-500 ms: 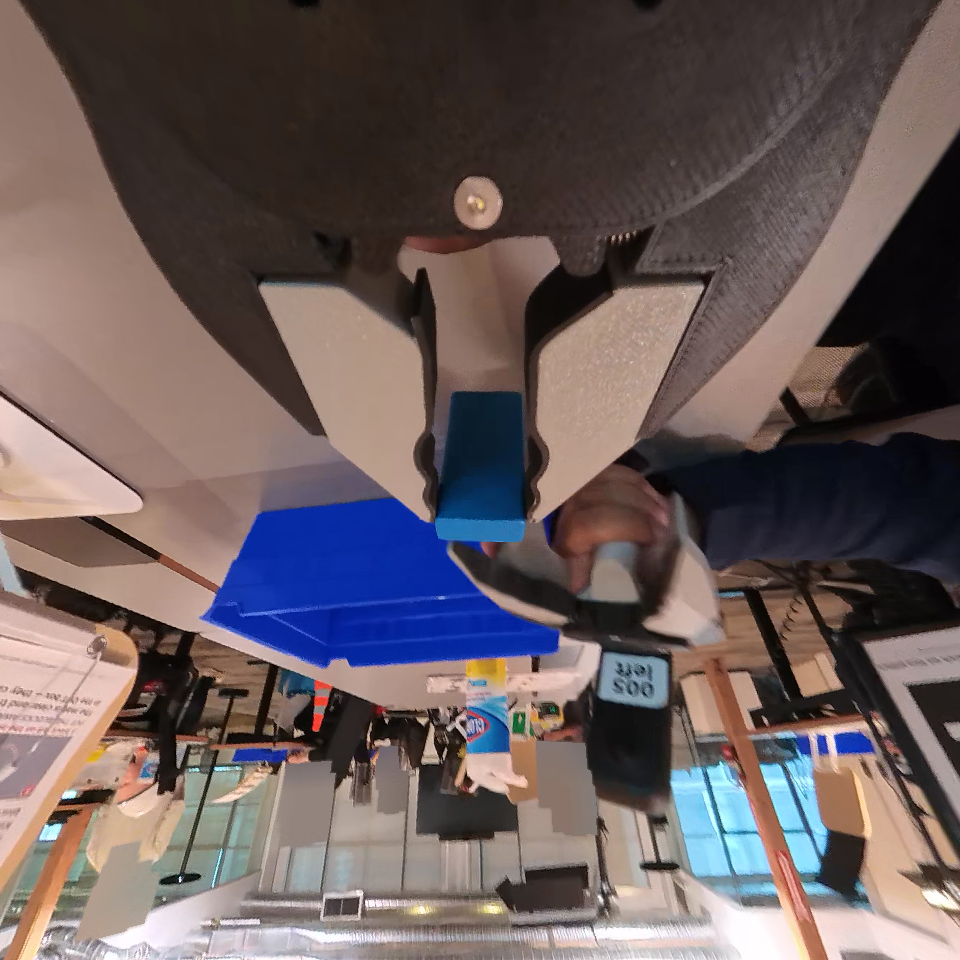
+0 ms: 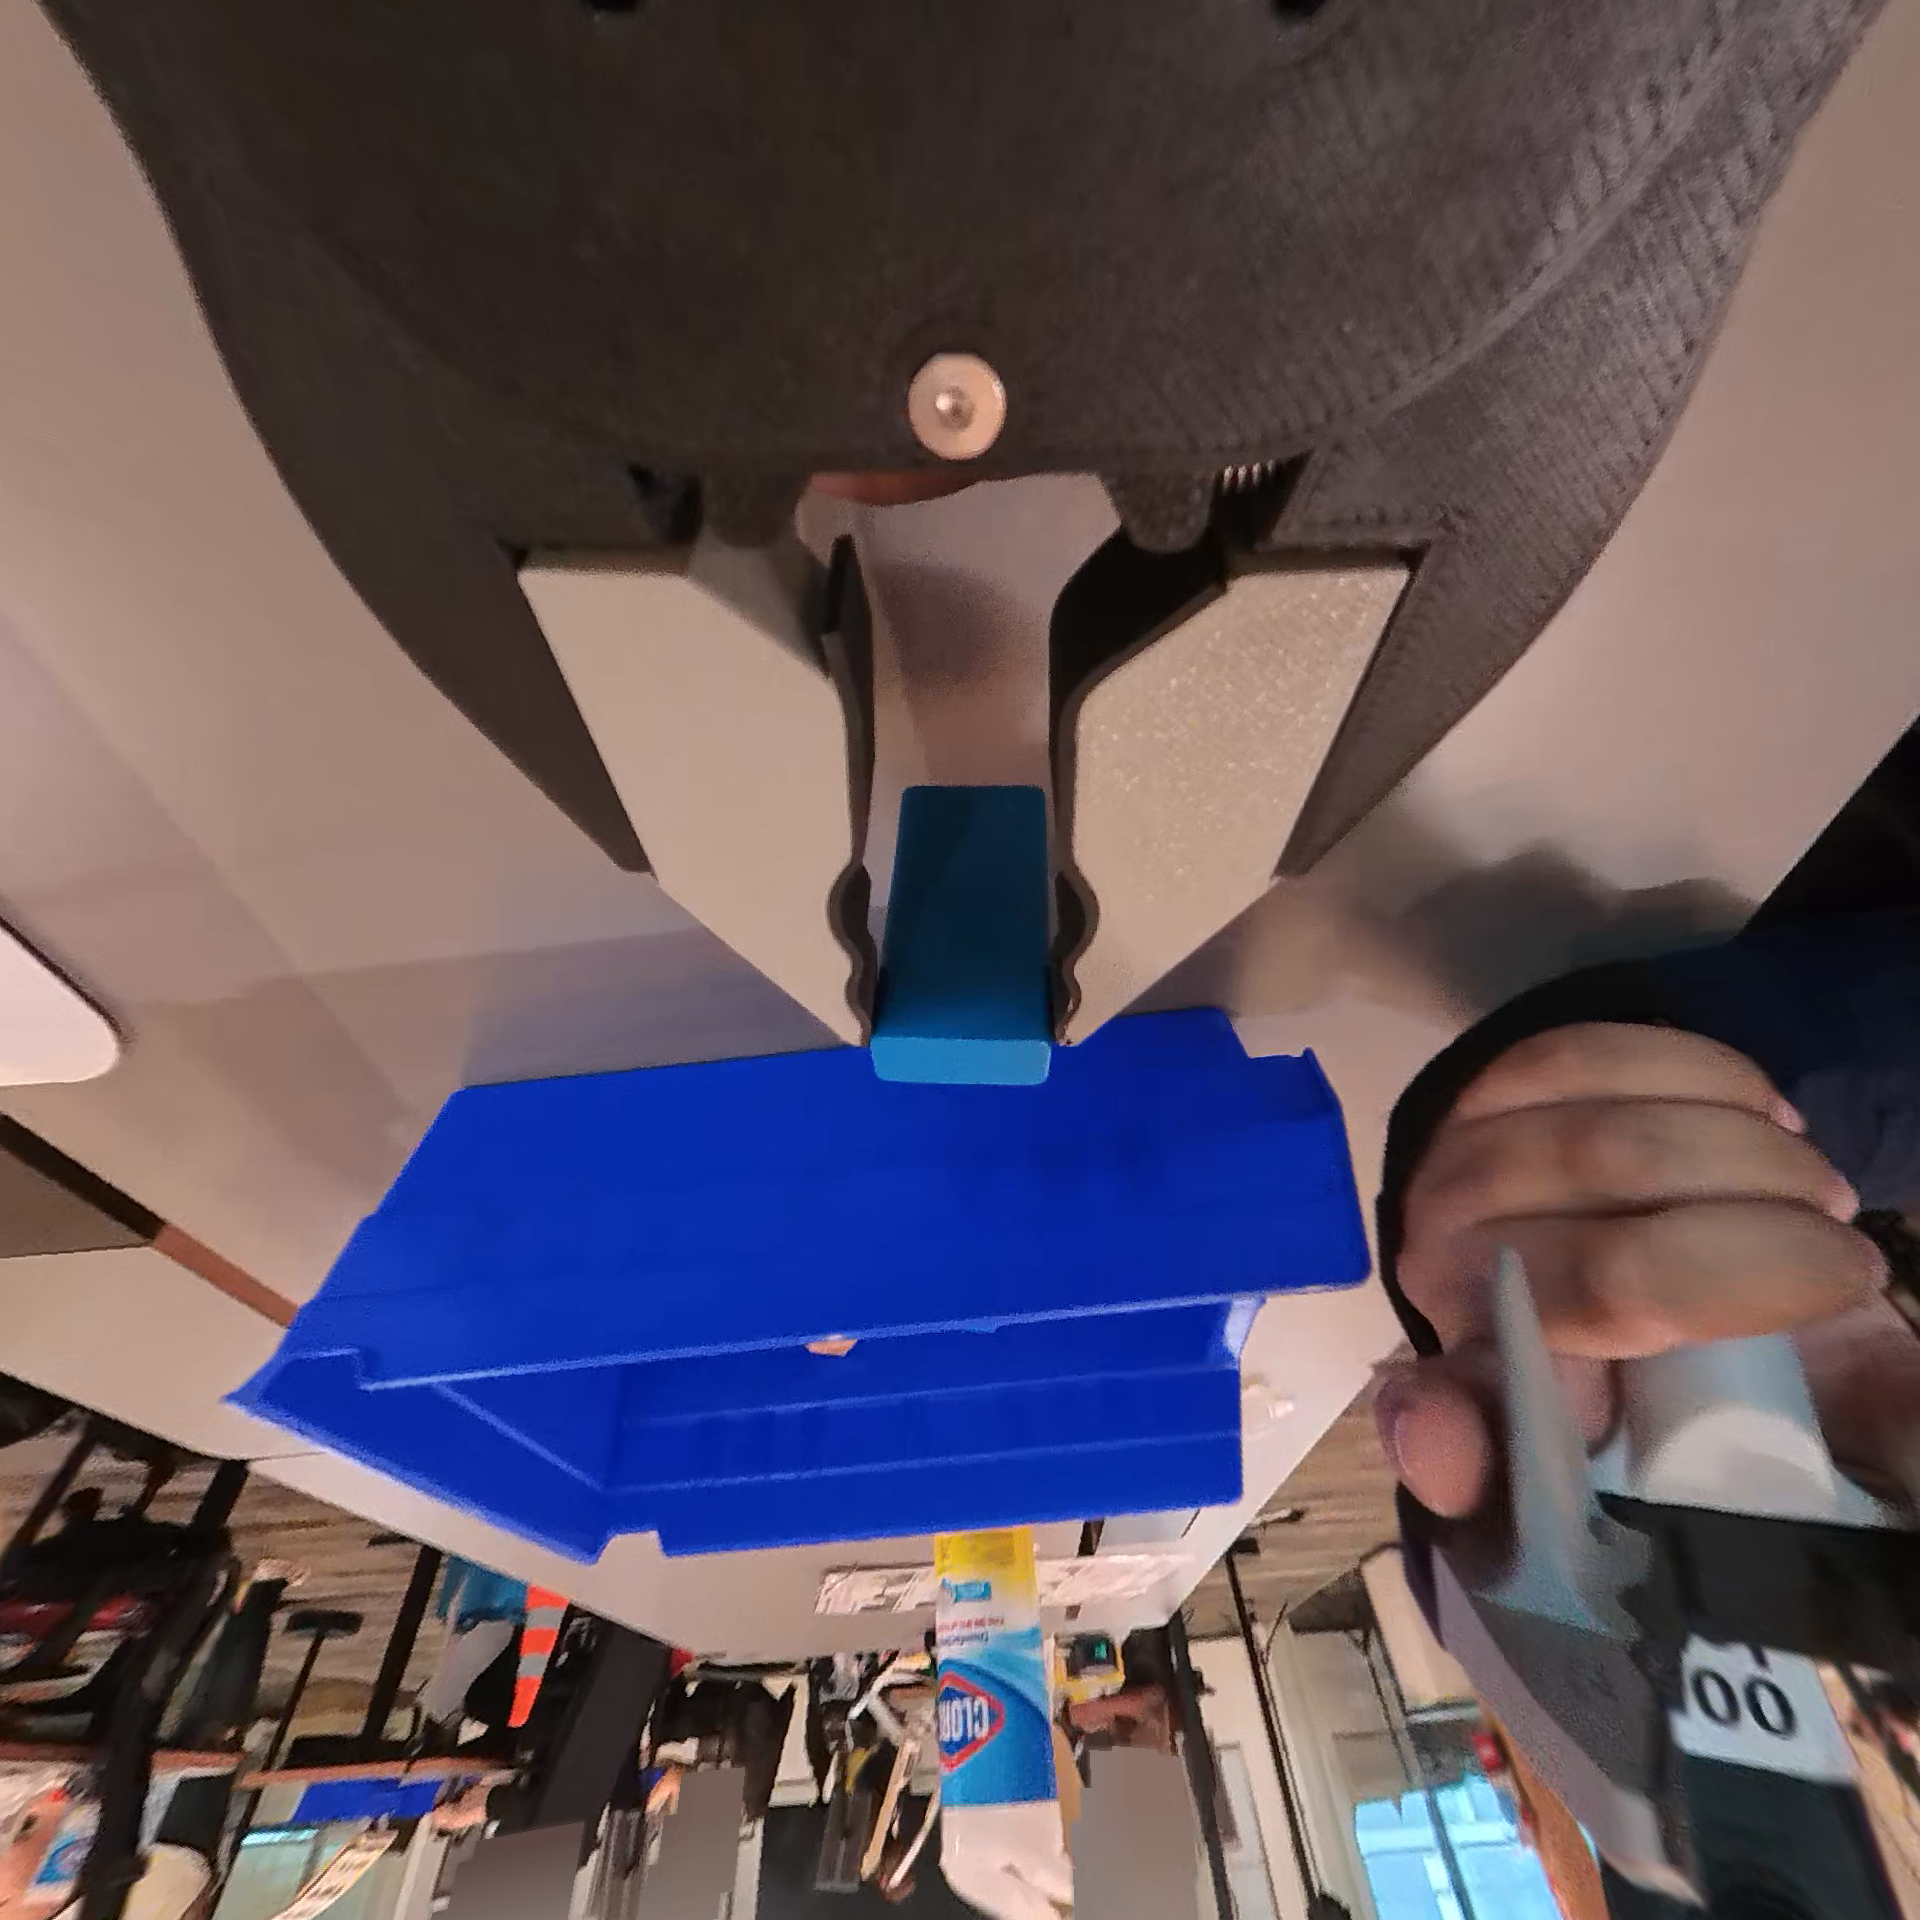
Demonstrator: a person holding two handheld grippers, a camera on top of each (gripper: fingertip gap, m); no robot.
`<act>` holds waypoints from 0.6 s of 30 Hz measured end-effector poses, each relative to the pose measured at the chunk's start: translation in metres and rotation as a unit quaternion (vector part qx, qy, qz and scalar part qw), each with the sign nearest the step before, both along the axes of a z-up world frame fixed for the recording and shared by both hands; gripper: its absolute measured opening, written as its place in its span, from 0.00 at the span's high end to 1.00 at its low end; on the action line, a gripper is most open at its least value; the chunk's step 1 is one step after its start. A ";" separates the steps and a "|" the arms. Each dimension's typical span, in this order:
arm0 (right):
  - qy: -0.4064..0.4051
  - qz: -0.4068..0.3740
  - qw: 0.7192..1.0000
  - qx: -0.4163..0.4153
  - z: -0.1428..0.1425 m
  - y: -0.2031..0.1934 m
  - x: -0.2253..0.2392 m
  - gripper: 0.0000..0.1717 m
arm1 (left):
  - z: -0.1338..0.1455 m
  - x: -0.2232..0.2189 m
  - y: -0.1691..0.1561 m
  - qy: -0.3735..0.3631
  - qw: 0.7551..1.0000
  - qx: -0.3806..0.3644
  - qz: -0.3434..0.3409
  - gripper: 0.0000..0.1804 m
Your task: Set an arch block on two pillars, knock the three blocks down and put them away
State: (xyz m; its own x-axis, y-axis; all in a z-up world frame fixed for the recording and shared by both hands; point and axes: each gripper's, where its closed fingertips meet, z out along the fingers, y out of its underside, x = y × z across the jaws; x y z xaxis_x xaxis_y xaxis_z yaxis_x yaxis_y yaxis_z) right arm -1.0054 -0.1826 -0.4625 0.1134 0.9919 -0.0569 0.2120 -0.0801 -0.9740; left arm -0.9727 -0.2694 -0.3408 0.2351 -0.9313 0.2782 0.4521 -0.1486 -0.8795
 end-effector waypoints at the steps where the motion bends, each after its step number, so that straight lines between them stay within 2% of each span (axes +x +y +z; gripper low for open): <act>1: -0.011 0.005 1.000 0.000 -0.003 0.001 -0.005 0.82 | 0.000 -0.001 0.001 -0.003 1.000 -0.007 -0.002 0.59; 13: -0.127 0.022 0.991 0.023 -0.037 0.007 -0.035 0.83 | -0.001 0.000 0.002 0.011 1.000 -0.001 0.005 0.60; 18: -0.139 0.021 0.989 0.044 -0.040 0.004 -0.034 0.82 | -0.004 0.001 0.003 0.019 1.000 -0.003 0.009 0.60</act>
State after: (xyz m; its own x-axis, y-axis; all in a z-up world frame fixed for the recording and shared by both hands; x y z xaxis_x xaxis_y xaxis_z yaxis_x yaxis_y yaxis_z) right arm -1.0389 -0.1787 -0.5027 0.0707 0.9959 0.0568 0.4738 0.0166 -0.8805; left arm -0.9713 -0.2662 -0.3451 0.2627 -0.9253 0.2735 0.4203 -0.1454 -0.8956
